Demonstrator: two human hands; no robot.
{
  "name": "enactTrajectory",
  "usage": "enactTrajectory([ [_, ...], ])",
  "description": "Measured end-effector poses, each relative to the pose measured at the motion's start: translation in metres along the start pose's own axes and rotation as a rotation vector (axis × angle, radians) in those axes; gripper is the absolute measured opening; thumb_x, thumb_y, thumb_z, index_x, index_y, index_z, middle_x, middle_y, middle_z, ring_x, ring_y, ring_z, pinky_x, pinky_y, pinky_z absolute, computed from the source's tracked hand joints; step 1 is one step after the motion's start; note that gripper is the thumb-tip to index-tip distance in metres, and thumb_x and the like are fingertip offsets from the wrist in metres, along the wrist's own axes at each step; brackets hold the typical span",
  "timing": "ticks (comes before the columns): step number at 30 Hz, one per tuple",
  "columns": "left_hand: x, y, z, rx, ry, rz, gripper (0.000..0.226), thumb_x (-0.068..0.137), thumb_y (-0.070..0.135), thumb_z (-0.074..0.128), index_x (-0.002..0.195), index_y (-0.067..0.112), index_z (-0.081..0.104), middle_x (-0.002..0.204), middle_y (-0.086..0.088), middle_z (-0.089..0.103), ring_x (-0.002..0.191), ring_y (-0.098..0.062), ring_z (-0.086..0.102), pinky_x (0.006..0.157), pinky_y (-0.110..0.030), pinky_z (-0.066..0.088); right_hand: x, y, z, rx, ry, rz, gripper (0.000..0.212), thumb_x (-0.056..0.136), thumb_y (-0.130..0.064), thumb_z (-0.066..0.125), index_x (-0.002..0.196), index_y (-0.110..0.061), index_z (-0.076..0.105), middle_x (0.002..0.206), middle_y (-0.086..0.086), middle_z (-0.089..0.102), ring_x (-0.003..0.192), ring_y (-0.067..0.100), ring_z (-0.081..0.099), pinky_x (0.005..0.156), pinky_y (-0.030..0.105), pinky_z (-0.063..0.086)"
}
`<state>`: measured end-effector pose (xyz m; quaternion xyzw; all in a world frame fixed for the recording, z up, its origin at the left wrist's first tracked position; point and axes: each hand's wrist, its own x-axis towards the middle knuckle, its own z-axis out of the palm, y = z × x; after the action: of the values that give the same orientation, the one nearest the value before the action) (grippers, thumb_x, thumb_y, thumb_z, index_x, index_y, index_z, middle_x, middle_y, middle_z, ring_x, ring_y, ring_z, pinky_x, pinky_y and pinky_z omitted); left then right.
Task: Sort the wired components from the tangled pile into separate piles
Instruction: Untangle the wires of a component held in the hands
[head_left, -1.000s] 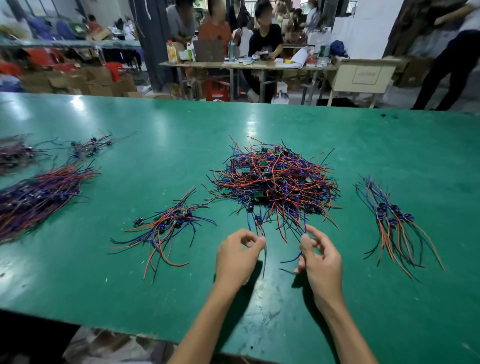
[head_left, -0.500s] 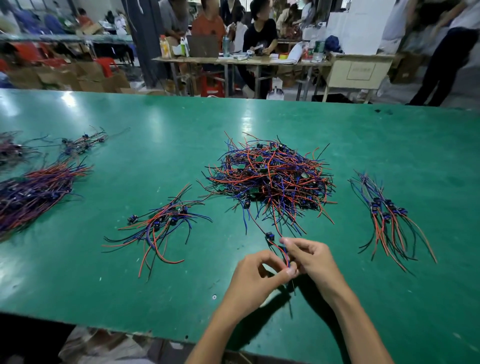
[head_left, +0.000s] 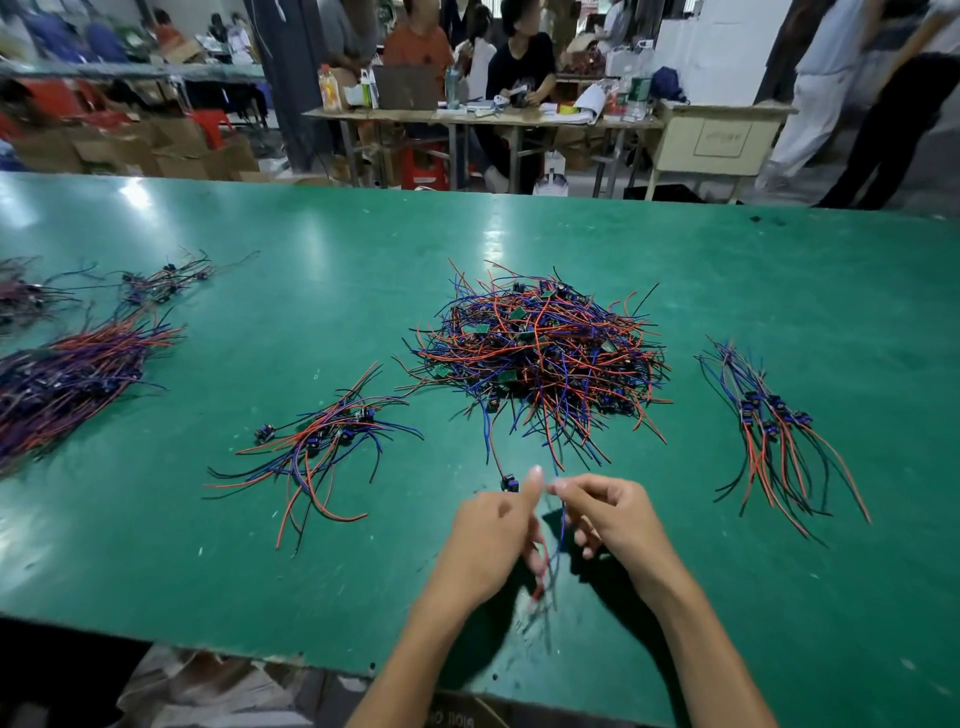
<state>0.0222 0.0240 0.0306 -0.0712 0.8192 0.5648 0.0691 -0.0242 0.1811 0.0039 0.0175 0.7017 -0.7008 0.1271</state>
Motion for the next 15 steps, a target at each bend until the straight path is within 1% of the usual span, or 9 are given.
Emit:
enactTrajectory([
  [1,0.003,0.0,-0.002,0.101,0.122,-0.004,0.071,0.097,0.067,0.042,0.061,0.009,0.06,0.054,0.0,0.065,0.052,-0.014,0.055,0.059,-0.031,0.043,0.001,0.001,0.002,0.045,0.084,-0.015,0.016,0.093,-0.022,0.071,0.083,-0.011,0.078,0.06,0.004,0.059,0.043,0.011,0.048,0.038,0.02,0.038],
  [3,0.004,-0.002,-0.005,0.296,0.312,0.052,0.058,0.097,0.065,0.043,0.07,0.017,0.064,0.068,0.006,0.066,0.073,-0.016,0.058,0.07,-0.033,0.046,0.004,-0.001,0.008,0.141,0.228,-0.074,0.017,0.093,-0.022,0.07,0.082,-0.012,0.077,0.06,0.004,0.058,0.041,0.011,0.044,0.037,0.018,0.033],
  [5,0.005,0.0,-0.008,0.297,0.237,0.172,0.043,0.099,0.057,0.047,0.089,0.024,0.073,0.088,0.012,0.07,0.09,-0.009,0.056,0.08,-0.029,0.046,0.006,-0.006,0.018,0.135,0.268,-0.205,0.015,0.093,-0.02,0.071,0.081,-0.013,0.077,0.06,0.002,0.06,0.044,0.008,0.044,0.042,0.017,0.035],
  [6,0.006,0.003,-0.01,0.232,0.147,0.229,0.034,0.101,0.048,0.052,0.093,0.024,0.075,0.089,0.014,0.071,0.088,-0.005,0.057,0.08,-0.024,0.045,0.007,-0.009,0.024,0.1,0.261,-0.286,0.013,0.092,-0.02,0.073,0.082,-0.014,0.078,0.063,0.002,0.065,0.049,0.007,0.048,0.047,0.016,0.039],
  [8,0.005,0.006,-0.014,0.049,-0.018,0.286,0.023,0.102,0.025,0.056,0.088,0.023,0.075,0.078,0.014,0.071,0.072,0.001,0.059,0.07,-0.017,0.045,0.006,-0.015,0.037,0.04,0.244,-0.385,0.009,0.09,-0.024,0.076,0.086,-0.019,0.081,0.078,-0.002,0.074,0.06,0.004,0.054,0.058,0.019,0.046],
  [10,0.008,0.004,-0.022,-0.074,-0.005,0.288,0.026,0.103,0.016,0.056,0.086,0.019,0.075,0.069,0.007,0.071,0.06,0.0,0.058,0.062,-0.016,0.045,0.007,-0.016,0.048,-0.018,0.249,-0.395,0.014,0.093,-0.036,0.072,0.092,-0.027,0.082,0.093,-0.008,0.077,0.071,0.003,0.059,0.069,0.026,0.05],
  [13,0.02,-0.004,-0.053,-0.082,0.265,0.197,0.023,0.103,0.019,0.056,0.093,0.016,0.076,0.07,-0.001,0.067,0.055,0.001,0.056,0.051,-0.01,0.042,0.012,-0.008,0.056,-0.397,0.293,-0.345,0.026,0.094,-0.054,0.062,0.107,-0.035,0.075,0.104,-0.016,0.067,0.1,0.005,0.062,0.088,0.033,0.05],
  [14,0.027,-0.009,-0.069,-0.021,0.369,0.134,0.021,0.103,0.021,0.056,0.095,0.016,0.075,0.075,-0.003,0.068,0.063,-0.003,0.061,0.052,-0.012,0.044,0.012,-0.004,0.058,-0.612,0.28,-0.308,0.034,0.092,-0.057,0.062,0.115,-0.035,0.072,0.107,-0.014,0.06,0.107,0.009,0.058,0.09,0.034,0.048],
  [15,0.033,-0.014,-0.085,0.118,0.461,0.056,0.02,0.102,0.026,0.058,0.102,0.015,0.074,0.085,-0.006,0.069,0.076,-0.012,0.064,0.061,-0.017,0.047,0.011,0.001,0.061,-0.788,0.258,-0.286,0.041,0.089,-0.058,0.064,0.122,-0.034,0.069,0.111,-0.01,0.055,0.111,0.013,0.055,0.092,0.034,0.046],
])
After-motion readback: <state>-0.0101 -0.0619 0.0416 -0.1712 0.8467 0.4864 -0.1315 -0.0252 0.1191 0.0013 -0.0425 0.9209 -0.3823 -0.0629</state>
